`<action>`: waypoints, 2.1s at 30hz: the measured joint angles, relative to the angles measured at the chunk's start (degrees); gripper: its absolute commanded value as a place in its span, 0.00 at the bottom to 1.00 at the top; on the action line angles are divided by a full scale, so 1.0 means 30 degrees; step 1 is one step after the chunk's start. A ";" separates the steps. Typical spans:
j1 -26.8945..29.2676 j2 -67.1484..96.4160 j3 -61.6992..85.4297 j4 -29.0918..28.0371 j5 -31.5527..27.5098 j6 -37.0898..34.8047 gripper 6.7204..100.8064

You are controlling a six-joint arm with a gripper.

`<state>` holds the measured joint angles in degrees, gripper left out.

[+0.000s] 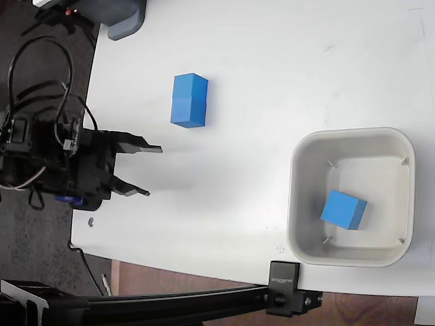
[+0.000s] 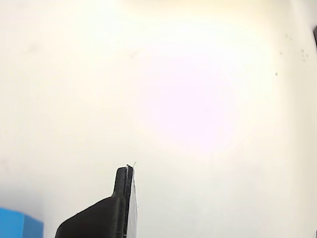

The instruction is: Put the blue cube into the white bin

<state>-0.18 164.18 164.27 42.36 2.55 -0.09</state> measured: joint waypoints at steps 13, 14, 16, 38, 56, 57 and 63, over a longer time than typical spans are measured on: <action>-0.1436 0.3135 0.2813 0.1230 0.1143 0.1348 0.99; -0.1699 0.3135 0.2813 0.1230 0.1523 0.1553 0.99; -0.1875 0.3135 0.2813 0.1201 0.2051 0.1758 0.99; -0.1641 0.3135 0.2842 0.1143 0.1787 0.1465 0.99; -0.1729 0.3164 0.2842 0.1143 0.1377 0.1143 0.99; -0.1699 0.3164 0.2842 0.1113 0.1377 0.1143 0.99; -0.1699 0.3164 0.2842 0.1113 0.1348 0.1172 0.99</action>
<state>-5.27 173.67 172.79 45.70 6.59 3.43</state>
